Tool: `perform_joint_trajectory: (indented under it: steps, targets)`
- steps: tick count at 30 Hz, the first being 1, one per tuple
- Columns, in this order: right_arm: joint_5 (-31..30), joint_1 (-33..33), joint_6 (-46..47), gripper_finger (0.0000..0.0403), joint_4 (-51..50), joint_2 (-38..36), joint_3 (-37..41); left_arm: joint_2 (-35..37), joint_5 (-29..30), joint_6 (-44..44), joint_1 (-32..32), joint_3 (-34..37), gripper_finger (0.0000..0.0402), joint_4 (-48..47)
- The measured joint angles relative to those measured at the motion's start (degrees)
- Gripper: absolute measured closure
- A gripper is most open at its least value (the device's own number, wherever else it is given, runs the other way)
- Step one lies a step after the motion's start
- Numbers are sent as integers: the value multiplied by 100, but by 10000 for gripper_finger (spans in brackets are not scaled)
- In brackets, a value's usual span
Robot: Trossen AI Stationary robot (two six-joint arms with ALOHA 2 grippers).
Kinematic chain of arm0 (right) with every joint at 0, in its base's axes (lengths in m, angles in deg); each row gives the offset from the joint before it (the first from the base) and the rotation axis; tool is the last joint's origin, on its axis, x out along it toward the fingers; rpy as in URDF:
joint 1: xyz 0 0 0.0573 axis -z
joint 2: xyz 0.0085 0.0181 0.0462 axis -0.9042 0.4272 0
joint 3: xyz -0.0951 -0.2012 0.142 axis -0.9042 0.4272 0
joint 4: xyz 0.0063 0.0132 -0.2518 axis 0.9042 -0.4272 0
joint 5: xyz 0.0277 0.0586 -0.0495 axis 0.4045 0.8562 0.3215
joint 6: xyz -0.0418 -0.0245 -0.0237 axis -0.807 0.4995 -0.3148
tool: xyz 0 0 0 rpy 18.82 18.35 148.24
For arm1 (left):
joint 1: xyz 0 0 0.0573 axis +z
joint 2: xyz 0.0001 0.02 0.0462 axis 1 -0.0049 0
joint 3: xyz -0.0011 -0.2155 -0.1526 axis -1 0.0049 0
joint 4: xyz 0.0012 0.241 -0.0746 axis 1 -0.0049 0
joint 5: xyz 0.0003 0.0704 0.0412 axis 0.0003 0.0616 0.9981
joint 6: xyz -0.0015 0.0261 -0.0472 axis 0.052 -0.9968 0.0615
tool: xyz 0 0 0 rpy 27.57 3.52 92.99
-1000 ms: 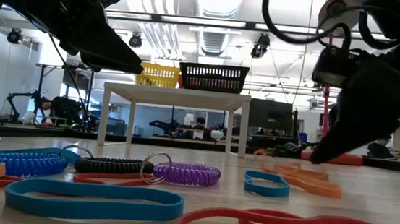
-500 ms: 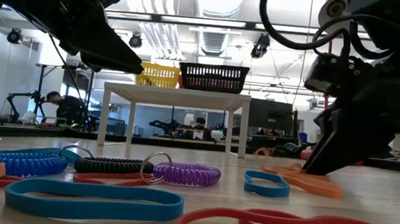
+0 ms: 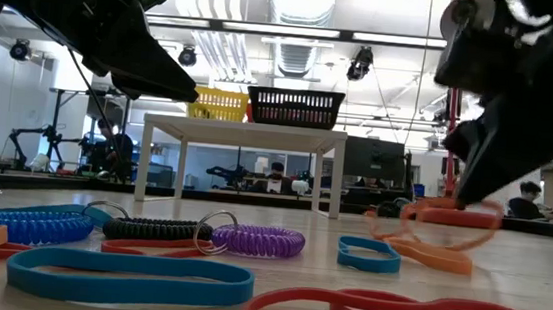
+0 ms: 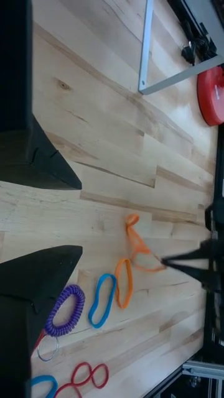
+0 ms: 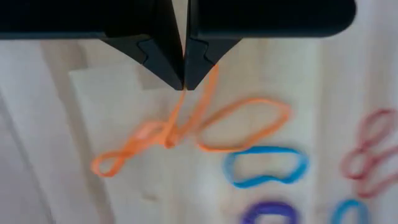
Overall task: Pick & Place Office Desk Supplies
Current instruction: Put the orange rubber band into the black bin on the shelf
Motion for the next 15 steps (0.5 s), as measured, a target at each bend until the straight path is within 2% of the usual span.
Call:
perform_joint_trajectory:
  steps: [6, 12, 15]
  targets:
    - [-30, 10, -362, 394, 37, -360, -295, -2, 2, 0, 6, 0, 238, 2]
    - [-1231, 214, -1656, 394, 968, -372, -557, 0, 2, -2, 13, 0, 238, 7]
    - [-1406, 579, -2429, 394, 1648, -332, -689, 0, 2, -2, 21, 0, 238, 7]
